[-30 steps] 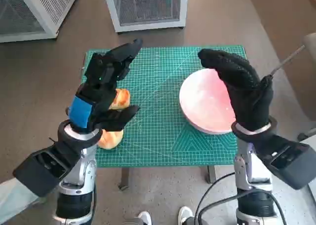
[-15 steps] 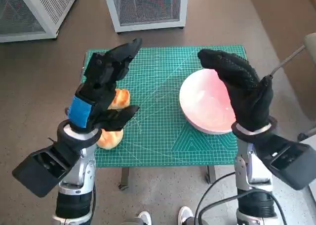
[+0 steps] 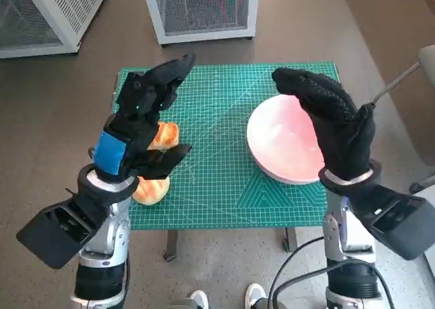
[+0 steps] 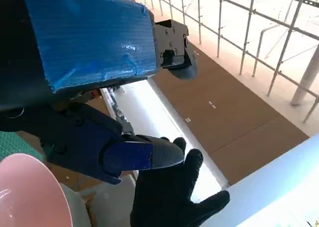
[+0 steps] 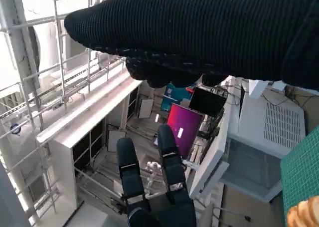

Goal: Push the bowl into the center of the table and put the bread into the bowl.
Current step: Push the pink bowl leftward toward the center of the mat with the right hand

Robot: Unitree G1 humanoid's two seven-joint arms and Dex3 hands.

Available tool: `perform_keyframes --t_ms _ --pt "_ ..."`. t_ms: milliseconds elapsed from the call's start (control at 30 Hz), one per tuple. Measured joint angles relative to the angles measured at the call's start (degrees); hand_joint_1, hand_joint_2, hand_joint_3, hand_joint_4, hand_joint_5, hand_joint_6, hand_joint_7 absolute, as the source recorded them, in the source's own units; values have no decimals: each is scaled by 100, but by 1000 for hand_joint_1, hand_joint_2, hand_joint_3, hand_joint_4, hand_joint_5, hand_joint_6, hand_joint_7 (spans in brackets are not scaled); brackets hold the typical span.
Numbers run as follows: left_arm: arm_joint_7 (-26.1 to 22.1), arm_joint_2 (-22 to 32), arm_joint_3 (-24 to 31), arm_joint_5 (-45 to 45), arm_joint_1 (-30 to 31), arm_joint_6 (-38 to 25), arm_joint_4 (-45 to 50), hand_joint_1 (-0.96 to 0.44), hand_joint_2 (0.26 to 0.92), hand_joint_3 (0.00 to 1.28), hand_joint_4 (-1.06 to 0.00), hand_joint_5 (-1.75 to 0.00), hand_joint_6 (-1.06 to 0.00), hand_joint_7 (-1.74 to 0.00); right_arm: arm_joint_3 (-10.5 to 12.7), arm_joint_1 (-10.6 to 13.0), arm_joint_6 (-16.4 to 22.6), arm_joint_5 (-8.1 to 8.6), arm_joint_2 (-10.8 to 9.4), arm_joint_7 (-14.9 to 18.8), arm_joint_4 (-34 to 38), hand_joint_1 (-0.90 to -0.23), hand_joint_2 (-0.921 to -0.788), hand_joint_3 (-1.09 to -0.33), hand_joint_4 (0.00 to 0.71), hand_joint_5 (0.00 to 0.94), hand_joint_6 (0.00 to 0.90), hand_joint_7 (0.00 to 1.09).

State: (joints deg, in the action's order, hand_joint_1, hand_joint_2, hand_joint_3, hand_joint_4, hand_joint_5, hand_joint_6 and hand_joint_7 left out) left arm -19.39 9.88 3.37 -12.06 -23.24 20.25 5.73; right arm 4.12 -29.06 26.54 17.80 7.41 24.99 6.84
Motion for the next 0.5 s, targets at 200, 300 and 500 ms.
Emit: perform_keyframes --t_ms 200,300,500 --pt "-18 40 24 -6 22 0 -12 -501 921 375 -135 -149 1 -674 235 -90 127 143 180 209 446 -408 -920 -438 342 6 11 687" --pt "-33 62 45 -7 43 1 -45 -496 921 374 -136 -148 1 -672 428 -222 296 245 288 319 892 -406 -921 -444 343 6 13 670" --pt "-45 77 68 -5 92 3 -77 -493 921 373 -135 -144 1 -667 841 -633 787 247 472 365 2023 -409 -921 -449 346 6 31 657"
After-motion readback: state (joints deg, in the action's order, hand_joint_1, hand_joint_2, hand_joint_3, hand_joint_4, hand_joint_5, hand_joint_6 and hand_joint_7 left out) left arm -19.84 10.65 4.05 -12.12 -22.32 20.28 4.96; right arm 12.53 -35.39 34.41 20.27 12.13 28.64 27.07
